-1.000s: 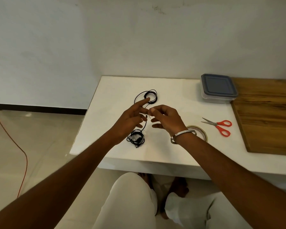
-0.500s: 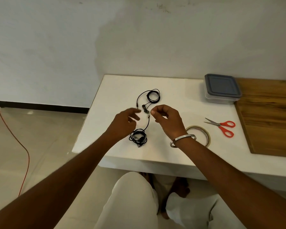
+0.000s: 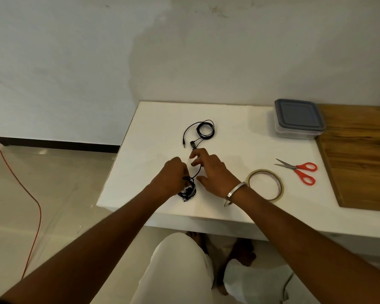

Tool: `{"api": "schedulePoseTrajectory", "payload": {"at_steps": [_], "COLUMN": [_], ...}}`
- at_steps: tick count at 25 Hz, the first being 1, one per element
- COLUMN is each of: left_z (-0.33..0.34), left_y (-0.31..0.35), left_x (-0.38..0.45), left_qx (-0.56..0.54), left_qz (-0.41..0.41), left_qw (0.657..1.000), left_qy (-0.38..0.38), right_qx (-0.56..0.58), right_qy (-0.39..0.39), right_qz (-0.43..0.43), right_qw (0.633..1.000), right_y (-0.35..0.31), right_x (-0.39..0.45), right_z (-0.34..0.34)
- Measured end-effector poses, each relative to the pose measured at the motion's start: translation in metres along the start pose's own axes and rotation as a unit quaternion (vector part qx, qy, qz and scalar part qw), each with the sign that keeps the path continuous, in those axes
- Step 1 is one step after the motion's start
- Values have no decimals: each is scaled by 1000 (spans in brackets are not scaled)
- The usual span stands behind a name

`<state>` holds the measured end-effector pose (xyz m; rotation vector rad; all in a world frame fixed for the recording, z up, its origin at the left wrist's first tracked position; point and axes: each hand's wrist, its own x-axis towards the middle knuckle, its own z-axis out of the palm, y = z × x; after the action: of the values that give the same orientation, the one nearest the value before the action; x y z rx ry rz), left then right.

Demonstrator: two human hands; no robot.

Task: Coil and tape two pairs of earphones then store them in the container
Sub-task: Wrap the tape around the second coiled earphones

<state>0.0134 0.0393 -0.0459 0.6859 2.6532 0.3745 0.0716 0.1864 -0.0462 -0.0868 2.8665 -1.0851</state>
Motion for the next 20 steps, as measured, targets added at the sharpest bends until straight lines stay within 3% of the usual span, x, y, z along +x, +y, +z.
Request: {"api": "schedulePoseTrajectory", "payload": {"at_steps": [4,9,15,20], "left_z": [-1,-18,-33,-36], "left_y": [-4,-9,-3,9], "left_x": [-9,-21,-33,-42], "left_qx": [-33,-209,-456,-577], "left_qz": [24,0,-55,-94], "left_qw": [999,977,888,811], "left_qy": [25,36,21,18], "right_qx": [16,69,124,193], "right_qy": [32,51,111,174], "right_qz": [-13,-3,19,18], "right_qw": [999,996,986,965], "right_y": [-1,2,3,-10], "right_x": [0,-7,-6,-16], "right_z": [2,-8,-16,-13]}}
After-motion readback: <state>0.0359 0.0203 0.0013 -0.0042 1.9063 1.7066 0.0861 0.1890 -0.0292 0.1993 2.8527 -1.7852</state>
